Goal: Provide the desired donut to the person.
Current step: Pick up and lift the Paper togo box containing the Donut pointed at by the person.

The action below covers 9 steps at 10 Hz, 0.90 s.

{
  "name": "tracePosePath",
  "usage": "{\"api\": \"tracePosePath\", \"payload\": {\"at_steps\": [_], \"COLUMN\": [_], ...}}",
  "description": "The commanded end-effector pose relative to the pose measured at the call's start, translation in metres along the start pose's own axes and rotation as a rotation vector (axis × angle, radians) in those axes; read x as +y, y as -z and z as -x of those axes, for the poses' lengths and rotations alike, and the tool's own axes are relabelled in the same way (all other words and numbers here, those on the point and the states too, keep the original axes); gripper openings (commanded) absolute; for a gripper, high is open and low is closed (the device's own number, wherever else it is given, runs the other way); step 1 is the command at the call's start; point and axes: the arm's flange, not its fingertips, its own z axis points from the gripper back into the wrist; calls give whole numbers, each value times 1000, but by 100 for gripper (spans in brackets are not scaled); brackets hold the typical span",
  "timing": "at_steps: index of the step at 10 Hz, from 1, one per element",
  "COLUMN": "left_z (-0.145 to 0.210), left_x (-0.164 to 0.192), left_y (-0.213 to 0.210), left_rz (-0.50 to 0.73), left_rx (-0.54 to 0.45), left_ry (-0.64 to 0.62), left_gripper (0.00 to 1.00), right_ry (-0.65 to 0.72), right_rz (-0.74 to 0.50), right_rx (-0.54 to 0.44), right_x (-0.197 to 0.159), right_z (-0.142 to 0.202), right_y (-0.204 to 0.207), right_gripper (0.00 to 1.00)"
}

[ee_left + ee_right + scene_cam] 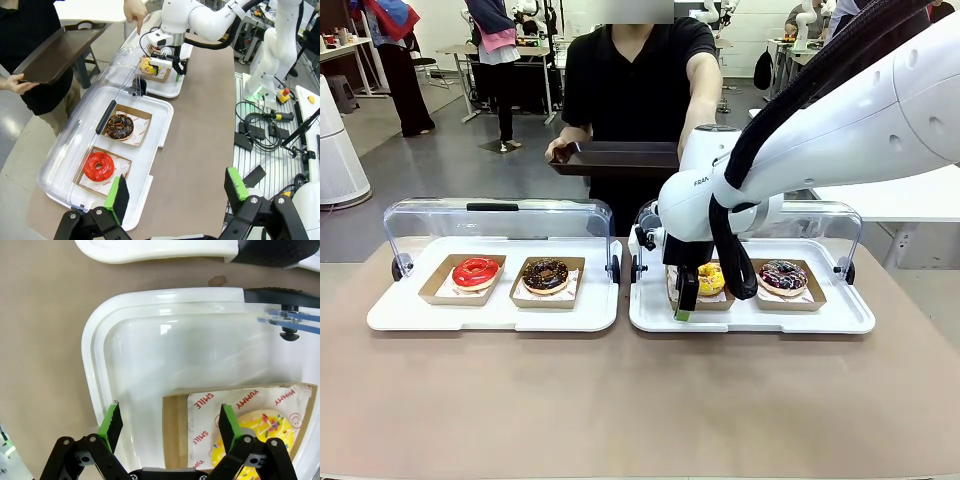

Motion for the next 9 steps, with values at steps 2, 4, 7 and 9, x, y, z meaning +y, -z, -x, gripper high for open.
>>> {"api": "tracePosePath", "payload": {"at_steps": [2,4,7,9], "left_z": [0,0,0,0], "left_x": [-1,-1,-1,-1], "left_y": [-2,-2,-2,-2], "left_rz": [9,9,9,9], "left_rx": [-2,-2,-2,-2], "left_ry": [4,4,4,4], "left_gripper": [100,100,100,100], "right_ry": [5,-9,-10,-11], "right_rz": [23,25,26,23], "right_rx": [8,-6,-16,-19], "right_x": [-7,-8,-8,-8], "right_z": [-3,-3,-3,-2], "right_y": [4,4,6,6], "right_gripper": [100,42,0,14]}}
